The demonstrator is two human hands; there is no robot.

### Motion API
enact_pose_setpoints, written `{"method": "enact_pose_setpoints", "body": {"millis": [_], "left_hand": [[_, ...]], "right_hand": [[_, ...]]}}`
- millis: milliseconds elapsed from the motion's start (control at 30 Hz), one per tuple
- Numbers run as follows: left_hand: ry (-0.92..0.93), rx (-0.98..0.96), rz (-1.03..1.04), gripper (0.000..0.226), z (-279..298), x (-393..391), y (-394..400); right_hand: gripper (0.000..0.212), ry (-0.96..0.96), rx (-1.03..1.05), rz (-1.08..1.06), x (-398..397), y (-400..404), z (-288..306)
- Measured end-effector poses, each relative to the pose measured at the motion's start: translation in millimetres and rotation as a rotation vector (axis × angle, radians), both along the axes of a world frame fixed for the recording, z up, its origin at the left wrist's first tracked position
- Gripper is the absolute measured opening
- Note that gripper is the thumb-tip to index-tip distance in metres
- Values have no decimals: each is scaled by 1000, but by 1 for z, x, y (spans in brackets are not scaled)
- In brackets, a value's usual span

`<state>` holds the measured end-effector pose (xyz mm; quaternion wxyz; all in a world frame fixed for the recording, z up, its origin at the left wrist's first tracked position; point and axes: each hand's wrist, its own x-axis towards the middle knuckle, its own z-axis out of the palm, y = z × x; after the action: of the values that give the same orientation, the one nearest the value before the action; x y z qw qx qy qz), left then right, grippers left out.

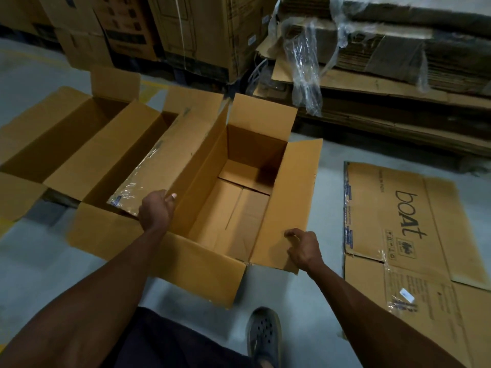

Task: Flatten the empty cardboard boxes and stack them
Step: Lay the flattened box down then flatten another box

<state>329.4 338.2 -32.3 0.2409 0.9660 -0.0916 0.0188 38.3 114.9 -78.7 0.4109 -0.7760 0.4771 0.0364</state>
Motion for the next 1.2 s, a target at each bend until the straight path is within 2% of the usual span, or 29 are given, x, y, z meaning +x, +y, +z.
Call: {"method": "enact_pose_setpoints", "body": {"millis": [100,333,467,600,767,833,900,967,1067,1133,1200], "left_hand": [[-16,26,-60,24,19,-11,-14],[-67,-45,-220,28,65,-77,-44],[-66,-139,-280,32,75,-112,-57],[-81,-153,-328,38,79,-127,-68],[-10,-277,-298,45,74,-143,-77],[29,-330,-318,45,75,-158,-83],[100,-399,-341,49,78,-175,-90],[263,-475,-327,48,71,-191,-96],[554,-518,-284,30,54,-217,-104],[641,-562,-263,22,46,-229,-107],[710,-603,-256,32,39,-233,-111]], "right_hand": [[44,23,-26,-41,-13,-6,5],[47,81,-45,-71,-64,-25,8],[49,142,71,-126,-91,-37,-21],[58,286,158,-13,-108,-26,-16],[46,388,96,96,-118,-15,0],[47,379,157,133,-113,-5,5],[56,226,283,51,-105,6,13],[66,73,392,25,-96,17,22],[72,-174,480,37,-89,30,35],[73,-307,557,-6,-89,35,40],[67,-385,579,-62,-89,41,41]]}}
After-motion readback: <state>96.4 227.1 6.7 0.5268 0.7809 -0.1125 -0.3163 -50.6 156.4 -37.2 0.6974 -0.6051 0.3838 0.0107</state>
